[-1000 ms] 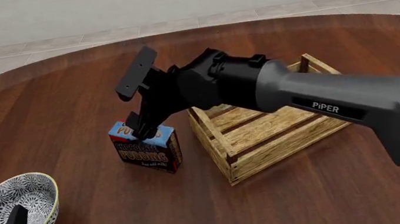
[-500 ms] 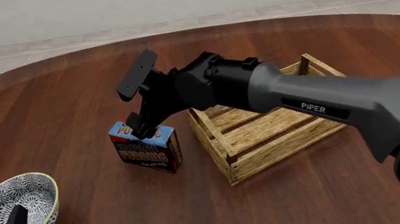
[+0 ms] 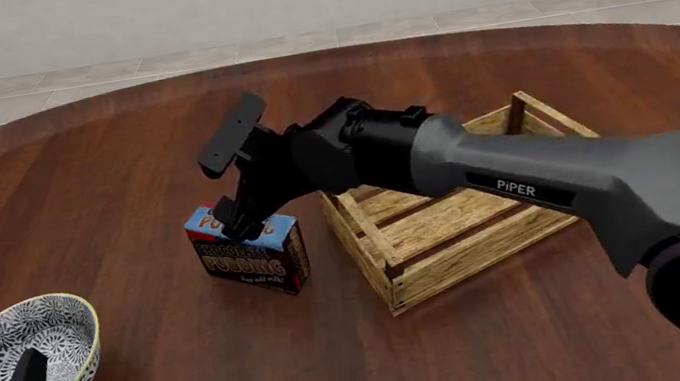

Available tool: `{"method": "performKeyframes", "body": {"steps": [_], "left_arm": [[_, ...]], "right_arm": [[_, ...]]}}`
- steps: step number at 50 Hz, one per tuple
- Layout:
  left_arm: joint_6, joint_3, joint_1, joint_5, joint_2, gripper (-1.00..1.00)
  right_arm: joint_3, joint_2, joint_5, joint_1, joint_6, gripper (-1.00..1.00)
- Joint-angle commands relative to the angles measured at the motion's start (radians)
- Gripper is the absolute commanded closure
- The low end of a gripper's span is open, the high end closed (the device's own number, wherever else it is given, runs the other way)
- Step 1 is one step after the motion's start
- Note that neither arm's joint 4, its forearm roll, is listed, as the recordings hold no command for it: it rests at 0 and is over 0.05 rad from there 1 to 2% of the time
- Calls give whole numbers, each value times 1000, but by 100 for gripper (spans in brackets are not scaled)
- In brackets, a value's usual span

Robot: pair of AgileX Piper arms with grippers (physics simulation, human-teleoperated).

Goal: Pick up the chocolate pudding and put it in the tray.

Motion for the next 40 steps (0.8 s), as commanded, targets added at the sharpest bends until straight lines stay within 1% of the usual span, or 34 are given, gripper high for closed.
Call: {"method": "performKeyframes", "body": {"steps": [1,40], "left_arm": [[0,0,0,0,0,-100],[0,0,0,0,0,-100]], "right_arm": [[-6,12,-2,-1,8,-100],[-8,47,-18,-12,29,-100]]}}
